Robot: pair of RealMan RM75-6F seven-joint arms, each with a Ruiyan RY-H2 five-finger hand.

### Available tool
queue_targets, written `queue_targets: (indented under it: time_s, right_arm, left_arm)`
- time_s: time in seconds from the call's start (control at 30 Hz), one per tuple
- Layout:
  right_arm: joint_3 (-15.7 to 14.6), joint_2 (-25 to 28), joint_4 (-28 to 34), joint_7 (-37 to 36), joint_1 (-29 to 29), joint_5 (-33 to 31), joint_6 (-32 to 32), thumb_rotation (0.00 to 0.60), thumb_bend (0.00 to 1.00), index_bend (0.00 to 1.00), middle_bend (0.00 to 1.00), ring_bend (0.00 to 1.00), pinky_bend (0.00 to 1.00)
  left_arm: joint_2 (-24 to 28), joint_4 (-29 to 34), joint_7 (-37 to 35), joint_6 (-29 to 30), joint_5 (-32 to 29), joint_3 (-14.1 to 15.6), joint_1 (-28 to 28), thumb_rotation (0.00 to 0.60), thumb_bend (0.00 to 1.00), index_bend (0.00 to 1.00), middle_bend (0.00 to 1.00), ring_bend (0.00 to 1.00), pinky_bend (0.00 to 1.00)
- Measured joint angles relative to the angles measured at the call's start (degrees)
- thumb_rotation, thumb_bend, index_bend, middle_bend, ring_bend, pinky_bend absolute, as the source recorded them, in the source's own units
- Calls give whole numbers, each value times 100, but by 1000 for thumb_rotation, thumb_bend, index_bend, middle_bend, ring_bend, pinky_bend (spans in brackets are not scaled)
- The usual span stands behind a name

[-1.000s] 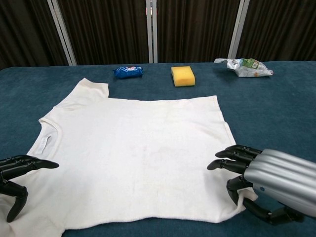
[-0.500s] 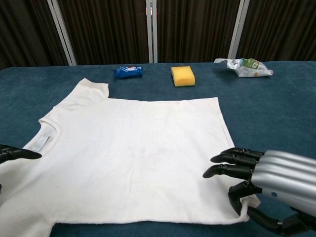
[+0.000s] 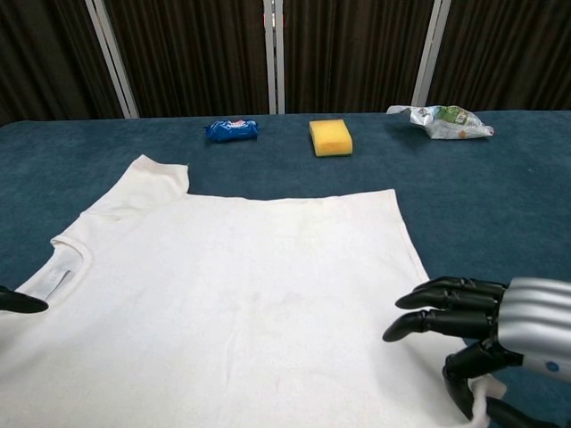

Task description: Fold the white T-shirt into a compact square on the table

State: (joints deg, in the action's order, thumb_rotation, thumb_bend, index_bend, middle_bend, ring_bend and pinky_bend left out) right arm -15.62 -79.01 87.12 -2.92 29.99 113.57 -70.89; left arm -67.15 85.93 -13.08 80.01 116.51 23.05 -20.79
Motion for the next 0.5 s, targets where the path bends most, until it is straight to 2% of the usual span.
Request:
queue_targets:
  time_s: [0.5]
  right_arm:
    - [-330, 249, 369, -71, -11, 295, 23, 600, 531, 716, 131, 0, 0]
  left_arm:
    - [352, 363, 49, -58, 448, 395, -1, 600, 563, 803, 0, 0, 0]
